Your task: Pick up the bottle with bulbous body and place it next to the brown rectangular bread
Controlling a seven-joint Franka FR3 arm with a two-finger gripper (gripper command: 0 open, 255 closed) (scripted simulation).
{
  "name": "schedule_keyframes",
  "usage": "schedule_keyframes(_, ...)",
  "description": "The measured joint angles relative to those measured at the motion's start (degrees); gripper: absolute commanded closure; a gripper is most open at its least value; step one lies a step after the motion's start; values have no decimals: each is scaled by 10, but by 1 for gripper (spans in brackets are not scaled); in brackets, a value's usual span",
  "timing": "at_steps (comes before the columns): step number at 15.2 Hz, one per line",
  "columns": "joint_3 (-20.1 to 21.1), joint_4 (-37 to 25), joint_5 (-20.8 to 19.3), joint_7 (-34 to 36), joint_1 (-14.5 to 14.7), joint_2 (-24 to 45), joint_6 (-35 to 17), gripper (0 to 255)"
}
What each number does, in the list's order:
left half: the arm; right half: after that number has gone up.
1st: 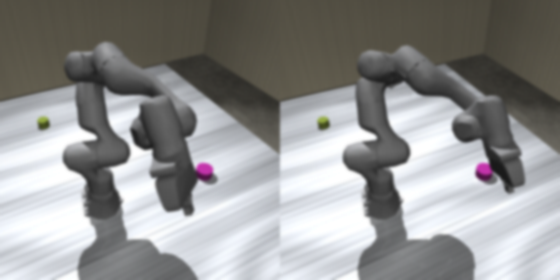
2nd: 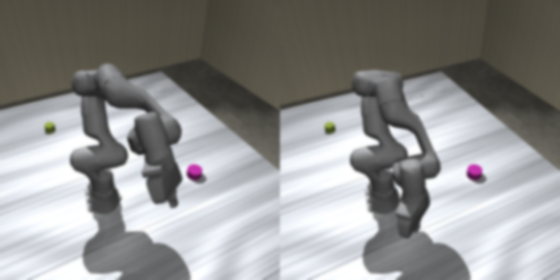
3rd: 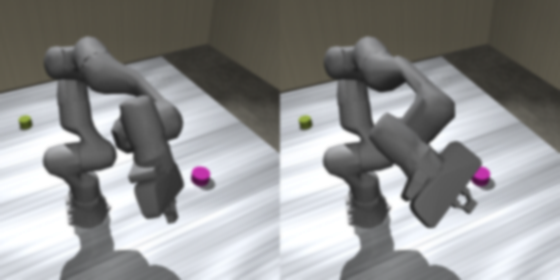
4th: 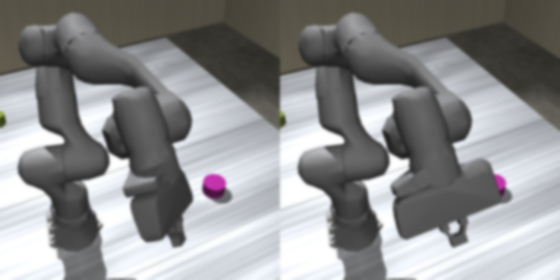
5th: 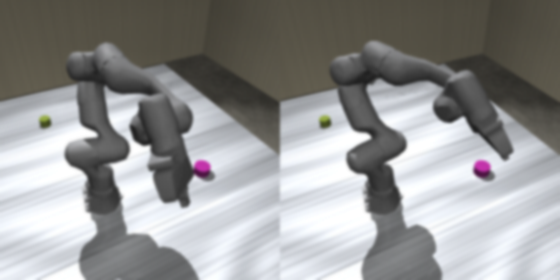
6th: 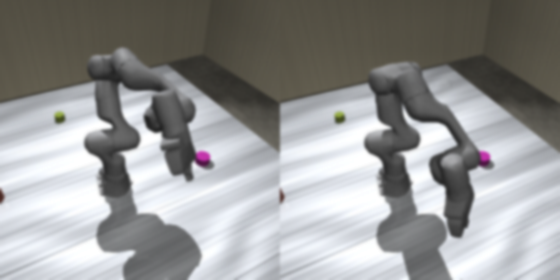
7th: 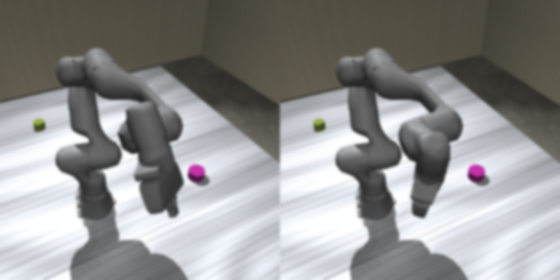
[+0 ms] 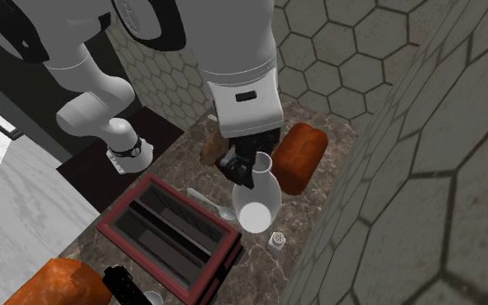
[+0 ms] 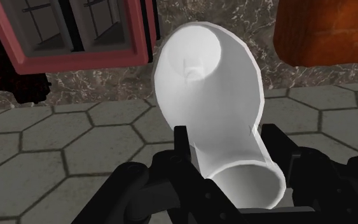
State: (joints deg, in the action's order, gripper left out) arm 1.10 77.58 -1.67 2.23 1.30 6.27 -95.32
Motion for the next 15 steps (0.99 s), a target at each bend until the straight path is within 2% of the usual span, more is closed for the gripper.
schedule_keyframes(12,0,-194,-2,-3,1,70,124,255)
schedule_keyframes(15,-5,-144,3,-17,-9,23,121,255)
